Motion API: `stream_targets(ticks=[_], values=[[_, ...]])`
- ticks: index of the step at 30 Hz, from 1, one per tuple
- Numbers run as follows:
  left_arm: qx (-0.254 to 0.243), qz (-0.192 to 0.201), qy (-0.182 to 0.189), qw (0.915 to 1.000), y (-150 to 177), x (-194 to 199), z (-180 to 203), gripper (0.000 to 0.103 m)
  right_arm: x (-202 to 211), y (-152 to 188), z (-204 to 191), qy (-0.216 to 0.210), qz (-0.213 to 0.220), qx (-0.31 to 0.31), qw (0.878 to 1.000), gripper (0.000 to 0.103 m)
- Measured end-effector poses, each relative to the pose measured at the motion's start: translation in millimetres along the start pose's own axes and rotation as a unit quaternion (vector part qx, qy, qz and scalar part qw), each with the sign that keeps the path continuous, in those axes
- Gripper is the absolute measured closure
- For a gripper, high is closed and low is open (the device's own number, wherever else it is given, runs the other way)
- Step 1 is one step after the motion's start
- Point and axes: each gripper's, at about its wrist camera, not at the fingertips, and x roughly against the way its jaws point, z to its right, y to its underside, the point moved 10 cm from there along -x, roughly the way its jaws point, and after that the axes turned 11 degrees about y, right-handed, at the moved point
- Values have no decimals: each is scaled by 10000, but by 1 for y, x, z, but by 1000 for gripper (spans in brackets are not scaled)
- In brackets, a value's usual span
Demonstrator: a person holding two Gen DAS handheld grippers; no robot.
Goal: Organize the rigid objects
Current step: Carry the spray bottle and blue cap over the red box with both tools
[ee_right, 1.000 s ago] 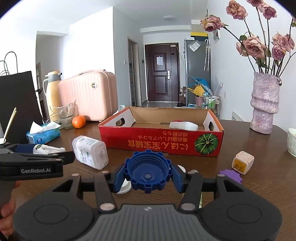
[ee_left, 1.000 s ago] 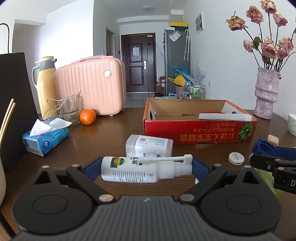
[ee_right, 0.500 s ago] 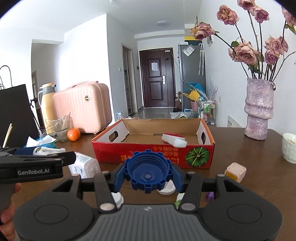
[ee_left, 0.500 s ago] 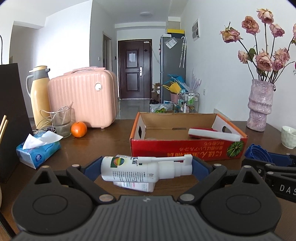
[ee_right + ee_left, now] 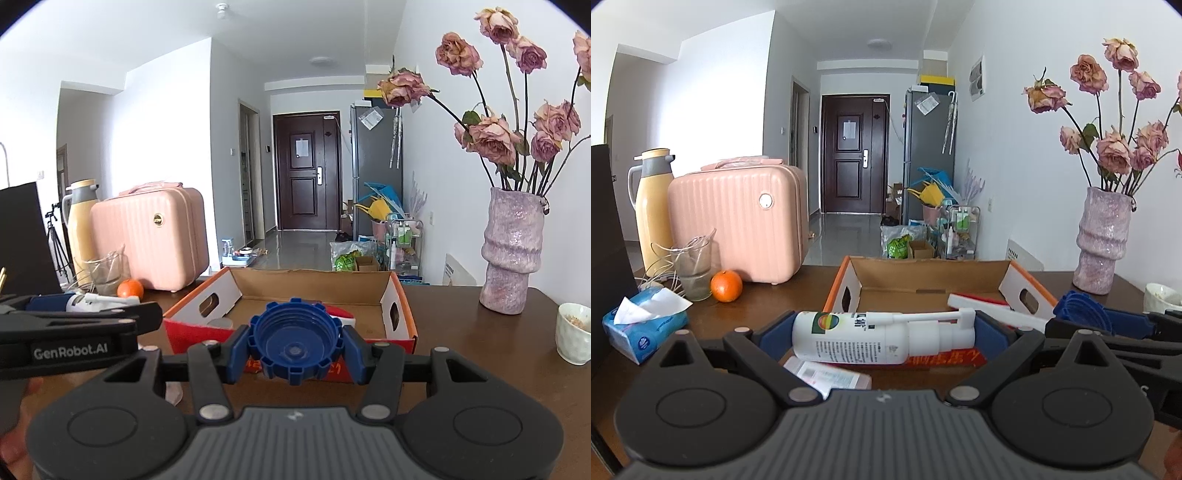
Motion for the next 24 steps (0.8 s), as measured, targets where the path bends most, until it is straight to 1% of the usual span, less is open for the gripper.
stream_targets(ticks=[11,20,24], values=[[184,71,-42,9998,-15,-33,-2,4,-35,-18,7,78,15,-107,9999,51],[245,54,-76,9997,-23,-64,-5,4,-65,-20,16,190,-88,-195,9996,51],[222,-11,-132,9997,-25,-79,-8,4,-78,-24,20,250,-89,-205,9994,51]])
